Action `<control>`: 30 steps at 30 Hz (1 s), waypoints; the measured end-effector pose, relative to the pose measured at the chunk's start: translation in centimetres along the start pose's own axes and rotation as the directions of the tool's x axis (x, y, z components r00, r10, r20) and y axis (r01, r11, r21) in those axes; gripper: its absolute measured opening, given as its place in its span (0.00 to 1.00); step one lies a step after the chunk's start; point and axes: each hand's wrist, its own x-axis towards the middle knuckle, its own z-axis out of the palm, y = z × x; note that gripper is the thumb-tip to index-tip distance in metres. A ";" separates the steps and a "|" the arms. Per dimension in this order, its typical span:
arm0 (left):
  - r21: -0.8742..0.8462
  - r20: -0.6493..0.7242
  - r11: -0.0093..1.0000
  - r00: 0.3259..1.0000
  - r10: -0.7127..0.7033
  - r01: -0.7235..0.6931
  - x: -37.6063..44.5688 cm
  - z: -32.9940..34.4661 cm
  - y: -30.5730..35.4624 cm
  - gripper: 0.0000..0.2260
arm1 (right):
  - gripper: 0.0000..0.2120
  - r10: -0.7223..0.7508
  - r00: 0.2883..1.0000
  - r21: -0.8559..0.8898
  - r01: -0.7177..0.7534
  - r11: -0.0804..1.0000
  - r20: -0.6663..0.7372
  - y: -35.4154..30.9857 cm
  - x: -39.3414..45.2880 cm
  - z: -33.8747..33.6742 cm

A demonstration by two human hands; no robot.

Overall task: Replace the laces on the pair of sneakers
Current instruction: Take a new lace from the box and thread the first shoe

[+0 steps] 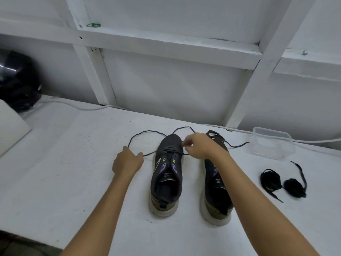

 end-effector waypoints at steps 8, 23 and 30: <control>-0.186 -0.128 0.812 0.833 0.538 -0.553 -1.7 0.0 3.1 0.09 | 0.05 -0.037 0.999 0.016 0.036 0.999 0.013 -0.3 -0.8 0.0; -0.316 -0.136 0.887 0.942 0.308 -0.336 -1.5 0.4 4.0 0.07 | 0.12 -0.039 0.997 0.137 0.047 0.989 -0.065 -0.4 -2.3 -6.7; -0.290 -0.127 0.586 0.637 0.760 -0.757 -3.3 -1.3 7.7 0.09 | 0.10 -0.105 0.994 0.146 0.109 0.983 -0.038 -2.5 -2.1 -5.7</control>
